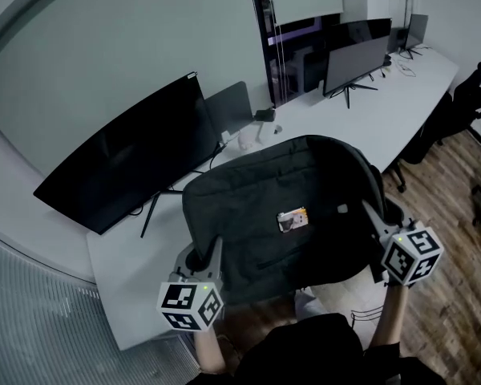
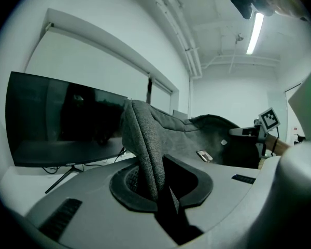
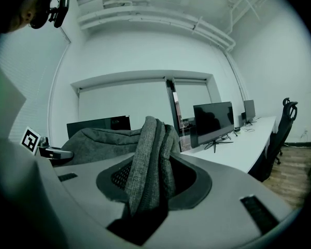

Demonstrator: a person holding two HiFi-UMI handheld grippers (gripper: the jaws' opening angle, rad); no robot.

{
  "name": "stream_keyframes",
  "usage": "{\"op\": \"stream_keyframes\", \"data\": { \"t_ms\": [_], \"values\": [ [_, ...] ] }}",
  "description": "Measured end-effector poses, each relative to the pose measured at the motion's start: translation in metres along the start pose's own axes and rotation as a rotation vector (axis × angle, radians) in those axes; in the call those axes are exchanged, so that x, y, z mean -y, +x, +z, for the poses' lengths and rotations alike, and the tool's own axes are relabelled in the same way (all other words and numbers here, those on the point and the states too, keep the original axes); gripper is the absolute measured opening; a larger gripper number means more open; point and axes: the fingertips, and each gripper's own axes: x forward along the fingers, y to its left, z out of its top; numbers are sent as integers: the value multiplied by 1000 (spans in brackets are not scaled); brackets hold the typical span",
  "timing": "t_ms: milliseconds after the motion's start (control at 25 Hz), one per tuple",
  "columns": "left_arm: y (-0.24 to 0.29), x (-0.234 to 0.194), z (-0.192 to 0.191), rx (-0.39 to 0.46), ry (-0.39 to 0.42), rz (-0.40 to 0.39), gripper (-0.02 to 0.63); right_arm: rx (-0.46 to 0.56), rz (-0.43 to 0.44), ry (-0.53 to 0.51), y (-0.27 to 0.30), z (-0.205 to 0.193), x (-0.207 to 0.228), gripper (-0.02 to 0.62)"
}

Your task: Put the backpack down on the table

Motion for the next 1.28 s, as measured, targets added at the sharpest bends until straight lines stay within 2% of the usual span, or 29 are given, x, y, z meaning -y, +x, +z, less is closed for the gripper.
{"op": "stream_keyframes", "data": {
  "t_ms": [640, 1280],
  "values": [
    [108, -21, 8, -55, -50, 51, 61, -75, 52, 1, 111, 8, 67, 132],
    [175, -39, -18, -148, -114, 89, 61, -169, 112, 6, 191, -14, 107, 132]
  ]
}}
